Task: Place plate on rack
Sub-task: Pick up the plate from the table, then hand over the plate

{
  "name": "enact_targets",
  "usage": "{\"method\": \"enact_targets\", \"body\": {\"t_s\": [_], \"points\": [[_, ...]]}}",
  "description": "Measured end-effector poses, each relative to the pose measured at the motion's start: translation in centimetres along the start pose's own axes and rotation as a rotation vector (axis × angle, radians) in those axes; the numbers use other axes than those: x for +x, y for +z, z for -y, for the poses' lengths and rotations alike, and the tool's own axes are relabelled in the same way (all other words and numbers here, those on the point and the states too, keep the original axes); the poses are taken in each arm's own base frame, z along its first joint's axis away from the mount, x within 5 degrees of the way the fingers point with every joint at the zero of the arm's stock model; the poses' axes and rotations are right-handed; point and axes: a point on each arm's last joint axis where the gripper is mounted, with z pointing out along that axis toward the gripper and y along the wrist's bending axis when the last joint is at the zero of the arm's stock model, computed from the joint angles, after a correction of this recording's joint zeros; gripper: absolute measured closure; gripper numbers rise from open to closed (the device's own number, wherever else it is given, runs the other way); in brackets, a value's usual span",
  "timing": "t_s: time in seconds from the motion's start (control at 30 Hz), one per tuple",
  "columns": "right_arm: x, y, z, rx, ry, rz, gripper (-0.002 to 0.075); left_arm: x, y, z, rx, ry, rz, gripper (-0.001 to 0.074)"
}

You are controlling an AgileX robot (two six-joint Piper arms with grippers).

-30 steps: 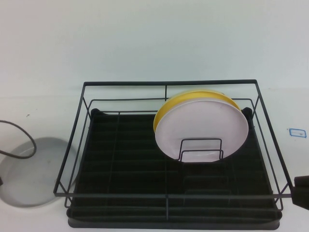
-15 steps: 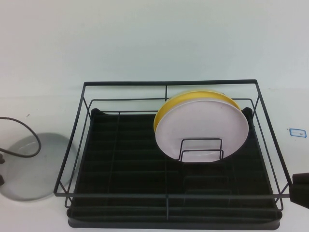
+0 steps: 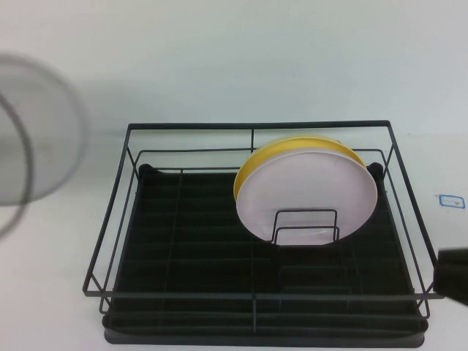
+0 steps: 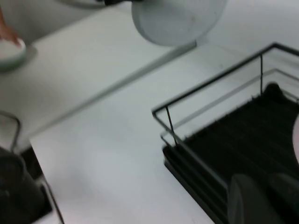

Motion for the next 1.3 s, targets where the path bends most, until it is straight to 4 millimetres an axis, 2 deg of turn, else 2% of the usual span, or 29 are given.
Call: {"method": "enact_targets", "body": {"t_s": [0.13, 0.23, 0.33, 0.47, 0.7, 0.93, 1.3], "points": [[-1.0, -0.1, -0.2, -0.028, 0.071, 0.104, 0.0605, 0.3, -4.2, 7.2, 0.259, 0.18, 0.035, 0.0734], [-1.4, -0.1, -0.3, -0.043, 0.105, 0.157, 0.0548, 1.6, -6.8, 10.7, 0.413, 0.195, 0.041, 0.0734], [-1.8, -0.1, -0.3, -0.06, 0.137, 0.191, 0.0461, 2.7, -8.6, 12.7, 0.51, 0.221, 0.059, 0.0734], [-2.1, 0.4, 0.2, -0.078, 0.169, 0.214, 0.0386, 4.0, -9.6, 14.1, 0.588, 0.238, 0.054, 0.0734], [-2.1, 1.9, 1.9, -0.115, 0.218, 0.213, 0.0368, 5.2, -10.2, 15.6, 0.687, 0.262, 0.017, 0.0734], [-1.9, 3.5, 3.0, -0.235, 0.315, 0.194, 0.0366, 5.2, -10.1, 15.7, 0.678, 0.294, 0.022, 0.0734], [-3.2, 3.3, 2.8, -0.278, 0.27, 0.248, 0.0284, 5.1, -10.1, 15.6, 0.67, 0.28, 0.03, 0.0734]]}}
